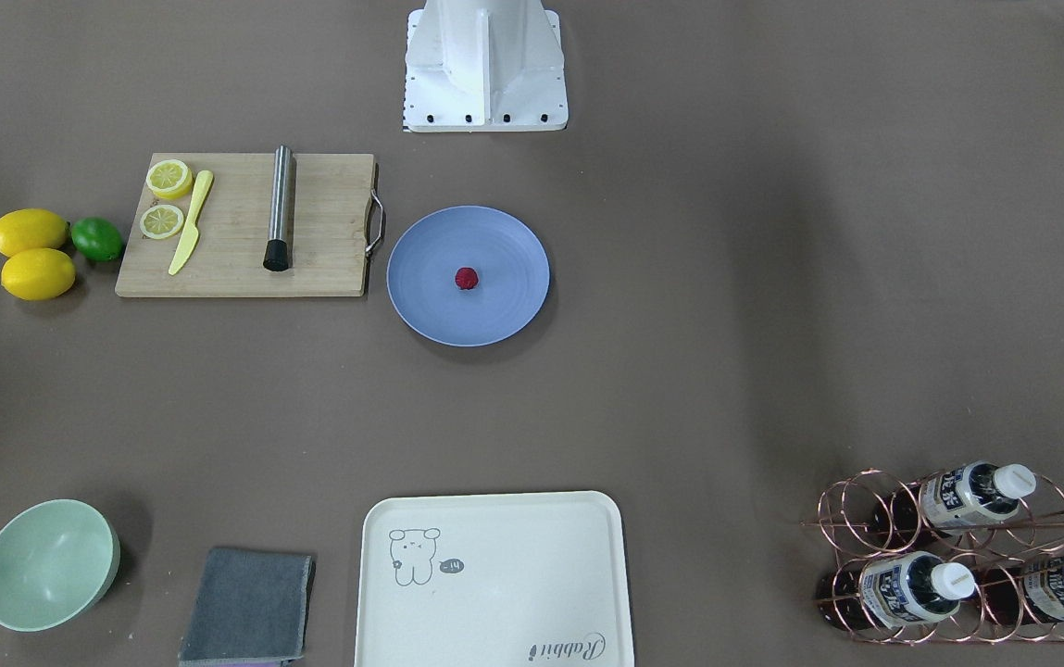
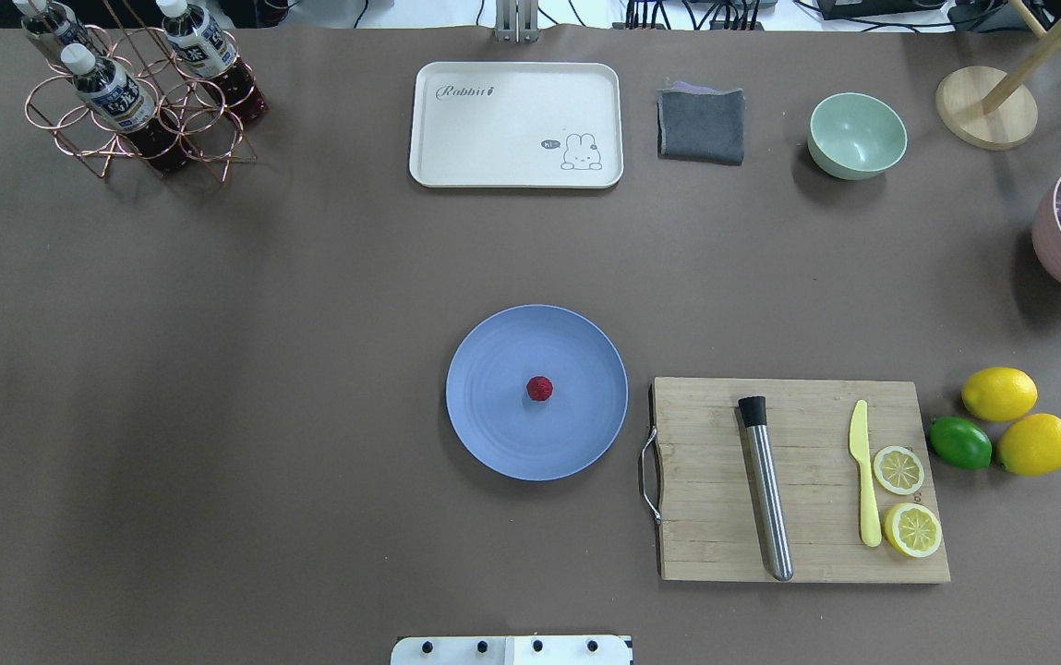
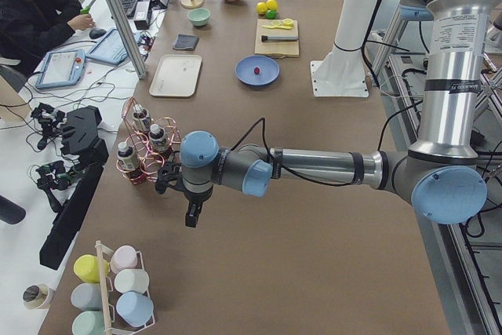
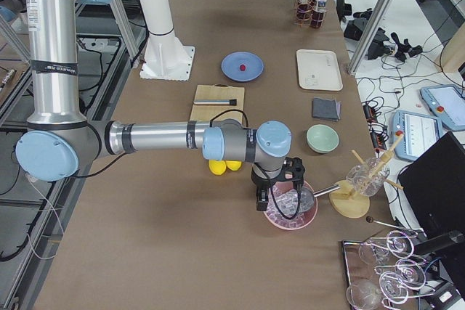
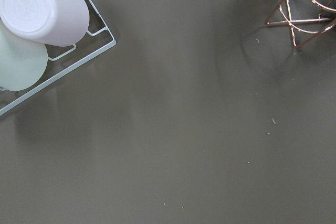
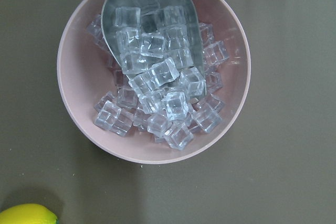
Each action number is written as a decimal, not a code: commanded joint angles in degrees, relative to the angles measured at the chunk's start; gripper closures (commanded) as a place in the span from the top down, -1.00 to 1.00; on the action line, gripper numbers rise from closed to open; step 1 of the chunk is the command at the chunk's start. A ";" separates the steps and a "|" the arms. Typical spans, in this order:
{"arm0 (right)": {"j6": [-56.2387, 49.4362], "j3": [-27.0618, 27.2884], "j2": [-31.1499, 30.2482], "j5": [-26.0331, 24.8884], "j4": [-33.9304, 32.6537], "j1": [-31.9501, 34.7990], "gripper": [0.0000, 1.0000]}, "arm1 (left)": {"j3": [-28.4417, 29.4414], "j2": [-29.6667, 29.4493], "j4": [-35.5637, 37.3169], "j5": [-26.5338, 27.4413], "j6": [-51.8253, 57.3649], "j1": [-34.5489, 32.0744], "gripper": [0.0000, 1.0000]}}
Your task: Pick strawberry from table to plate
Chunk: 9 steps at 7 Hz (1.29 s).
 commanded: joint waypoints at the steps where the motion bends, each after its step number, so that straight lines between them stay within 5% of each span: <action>1: 0.36 -0.23 0.26 0.03 0.00 0.00 1.00 | -0.58 -0.76 0.88 -0.03 -0.08 0.20 0.96; 9: 0.27 -0.32 0.44 0.03 0.00 0.00 1.00 | 0.39 -1.19 0.88 0.06 0.01 0.29 0.96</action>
